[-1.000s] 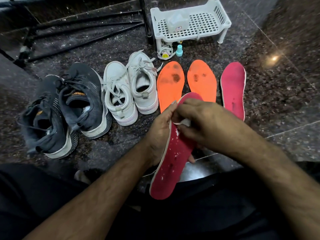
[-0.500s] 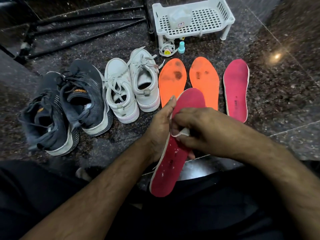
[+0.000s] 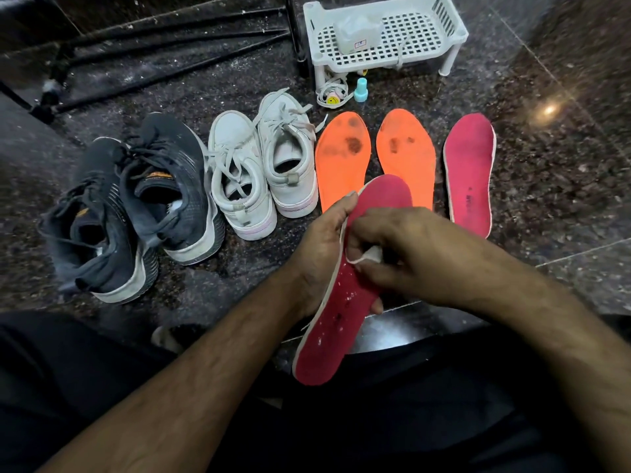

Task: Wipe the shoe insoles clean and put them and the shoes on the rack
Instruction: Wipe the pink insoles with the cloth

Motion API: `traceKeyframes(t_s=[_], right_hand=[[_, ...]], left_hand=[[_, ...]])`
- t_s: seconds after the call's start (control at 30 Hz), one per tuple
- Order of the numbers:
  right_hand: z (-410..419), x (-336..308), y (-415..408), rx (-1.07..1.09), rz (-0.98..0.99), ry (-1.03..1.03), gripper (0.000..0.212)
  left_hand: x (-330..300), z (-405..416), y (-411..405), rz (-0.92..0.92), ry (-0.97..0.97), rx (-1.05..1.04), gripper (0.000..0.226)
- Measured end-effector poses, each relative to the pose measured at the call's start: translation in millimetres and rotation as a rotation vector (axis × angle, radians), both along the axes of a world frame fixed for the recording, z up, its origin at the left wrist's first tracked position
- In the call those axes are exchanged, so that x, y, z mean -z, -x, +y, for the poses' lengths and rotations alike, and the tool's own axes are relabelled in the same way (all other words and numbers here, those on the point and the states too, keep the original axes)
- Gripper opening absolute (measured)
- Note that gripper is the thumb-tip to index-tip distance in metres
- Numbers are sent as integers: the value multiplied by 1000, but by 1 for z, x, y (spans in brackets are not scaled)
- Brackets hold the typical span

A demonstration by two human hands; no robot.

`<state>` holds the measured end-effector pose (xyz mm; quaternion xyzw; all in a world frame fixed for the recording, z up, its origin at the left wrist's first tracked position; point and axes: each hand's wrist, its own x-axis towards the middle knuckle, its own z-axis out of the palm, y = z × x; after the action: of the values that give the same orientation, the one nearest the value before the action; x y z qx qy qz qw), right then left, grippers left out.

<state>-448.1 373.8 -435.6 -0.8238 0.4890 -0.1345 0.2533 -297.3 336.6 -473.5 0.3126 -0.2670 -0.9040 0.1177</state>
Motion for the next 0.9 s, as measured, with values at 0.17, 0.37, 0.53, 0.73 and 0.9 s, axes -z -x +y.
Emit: traceKeyframes(t_s=[0.17,0.37,0.53,0.73,0.9], right_hand=[[-17,-6,33,361,-37,253,12],[-9,-11,20,306,-135,207,11],[-18,-2,32,462,55,266,13],[-6,-13,18,298,-124,77,10],[-18,-2,31,494,117,272,14]], left_hand=[[1,3,4,124,43,69,61],[2,-1,2,120,15,49,65],[4,1,2,160,52,63,64],[4,0,3,147,28,67,66],[4,0,2,113,56,48,73]])
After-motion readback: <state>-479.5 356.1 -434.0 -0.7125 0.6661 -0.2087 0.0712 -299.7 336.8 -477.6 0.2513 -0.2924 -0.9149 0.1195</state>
